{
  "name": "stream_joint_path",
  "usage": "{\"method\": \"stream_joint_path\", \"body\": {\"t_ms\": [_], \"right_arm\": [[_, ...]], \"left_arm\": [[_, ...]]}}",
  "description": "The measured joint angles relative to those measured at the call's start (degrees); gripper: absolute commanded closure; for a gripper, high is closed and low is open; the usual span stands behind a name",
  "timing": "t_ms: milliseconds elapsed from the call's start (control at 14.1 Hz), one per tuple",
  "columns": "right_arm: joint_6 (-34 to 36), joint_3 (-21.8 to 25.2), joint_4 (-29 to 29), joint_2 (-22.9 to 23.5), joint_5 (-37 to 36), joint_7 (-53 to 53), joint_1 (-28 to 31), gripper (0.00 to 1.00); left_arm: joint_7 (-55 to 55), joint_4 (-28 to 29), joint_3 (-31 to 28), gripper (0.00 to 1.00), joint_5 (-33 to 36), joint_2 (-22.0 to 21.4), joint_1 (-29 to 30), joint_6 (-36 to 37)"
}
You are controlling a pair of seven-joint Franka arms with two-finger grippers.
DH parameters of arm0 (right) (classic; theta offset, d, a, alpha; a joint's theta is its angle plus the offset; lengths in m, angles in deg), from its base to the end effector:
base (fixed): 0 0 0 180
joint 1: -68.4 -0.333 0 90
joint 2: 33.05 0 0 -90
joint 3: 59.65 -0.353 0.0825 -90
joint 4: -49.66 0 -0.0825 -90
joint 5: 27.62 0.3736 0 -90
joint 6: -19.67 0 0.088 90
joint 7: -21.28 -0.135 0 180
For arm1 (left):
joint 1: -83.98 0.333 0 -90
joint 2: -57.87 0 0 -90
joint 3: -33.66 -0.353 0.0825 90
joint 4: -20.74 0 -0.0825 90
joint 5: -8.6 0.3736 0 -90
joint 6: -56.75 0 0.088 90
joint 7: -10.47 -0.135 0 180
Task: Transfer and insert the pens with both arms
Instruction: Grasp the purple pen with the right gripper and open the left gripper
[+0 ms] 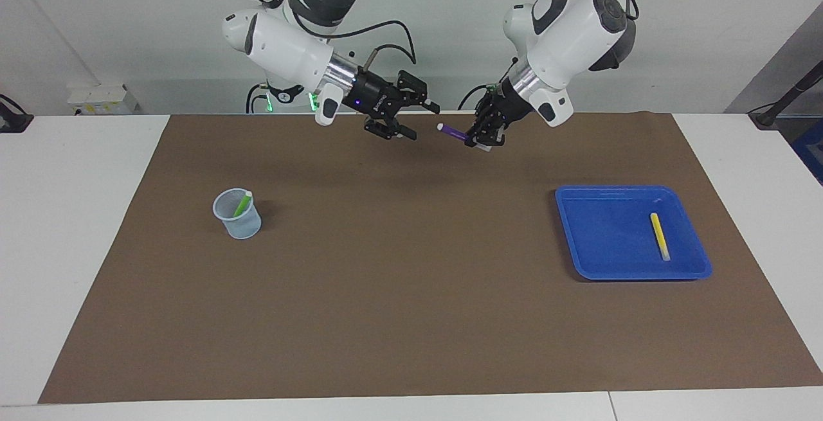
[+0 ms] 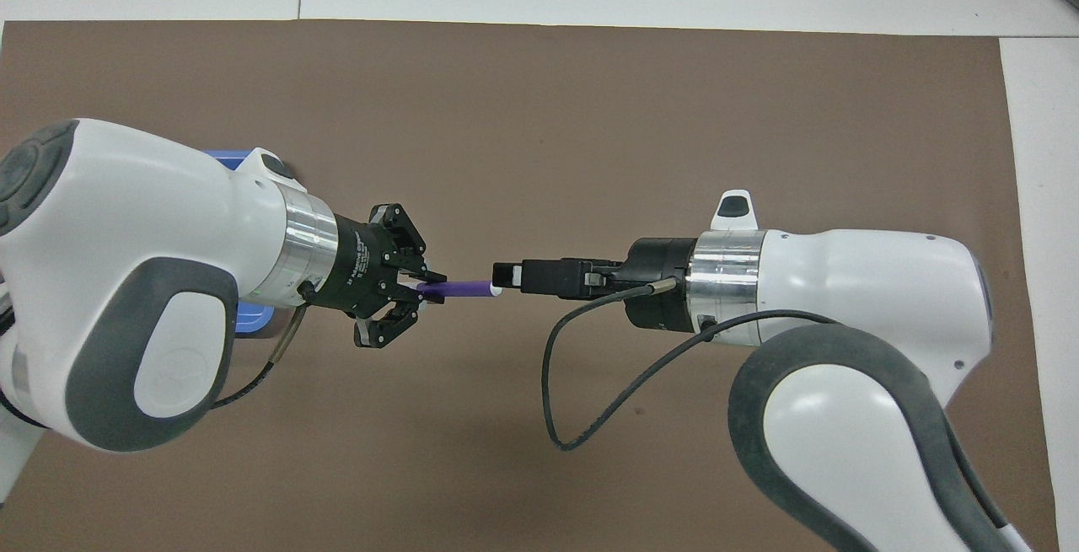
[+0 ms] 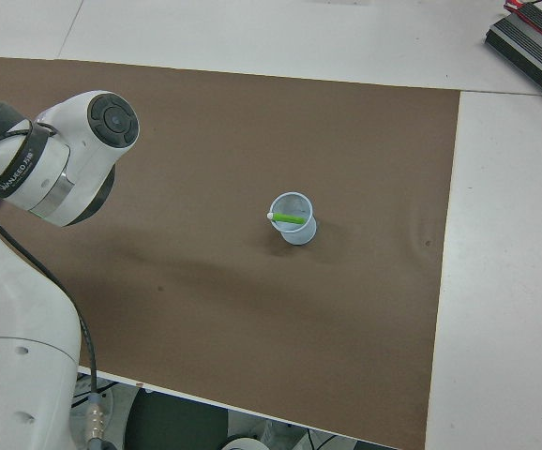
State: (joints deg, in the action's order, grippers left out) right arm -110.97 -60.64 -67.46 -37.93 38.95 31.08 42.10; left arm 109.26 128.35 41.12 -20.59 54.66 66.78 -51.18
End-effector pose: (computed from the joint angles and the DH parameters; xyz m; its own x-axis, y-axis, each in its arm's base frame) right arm 0.4835 0.2964 0.5515 0.9924 -0.0744 0.0985 0.0438 -0.5342 -0.8442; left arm 0.4735 -0.2735 0.5596 0.1052 0.8794 -0.4642 0.9886 -0.1432 -0.0472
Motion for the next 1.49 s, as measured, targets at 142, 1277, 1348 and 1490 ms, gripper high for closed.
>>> {"method": "stream_joint_path", "body": {"t_ms": [142,1277,1348,1490], "right_arm": [[-1.88,-0.76,-0.01,0.15,0.0,-0.5,-0.58,0.18],[-7.02,-0.98,-0.76,0.33,0.0,-0.92,-2.78,1.0],[-7.12,-0.87,-1.0,0.4,0.0,-0.92,-2.77,1.0],[-7.1,-0.87,-1.04,0.4,0.05,-0.94,-2.77,1.0]], "left_arm": [[1.77,0.02,-0.01,1.0,-0.02,-0.1,-1.15,-1.43],[3.87,0.18,-0.13,1.0,-0.07,-0.76,-2.25,-2.7],[3.87,0.18,-0.28,1.0,-0.07,-0.93,-2.25,-2.7],[3.89,0.29,-0.31,1.0,-0.08,-1.03,-2.25,-2.7]]}}
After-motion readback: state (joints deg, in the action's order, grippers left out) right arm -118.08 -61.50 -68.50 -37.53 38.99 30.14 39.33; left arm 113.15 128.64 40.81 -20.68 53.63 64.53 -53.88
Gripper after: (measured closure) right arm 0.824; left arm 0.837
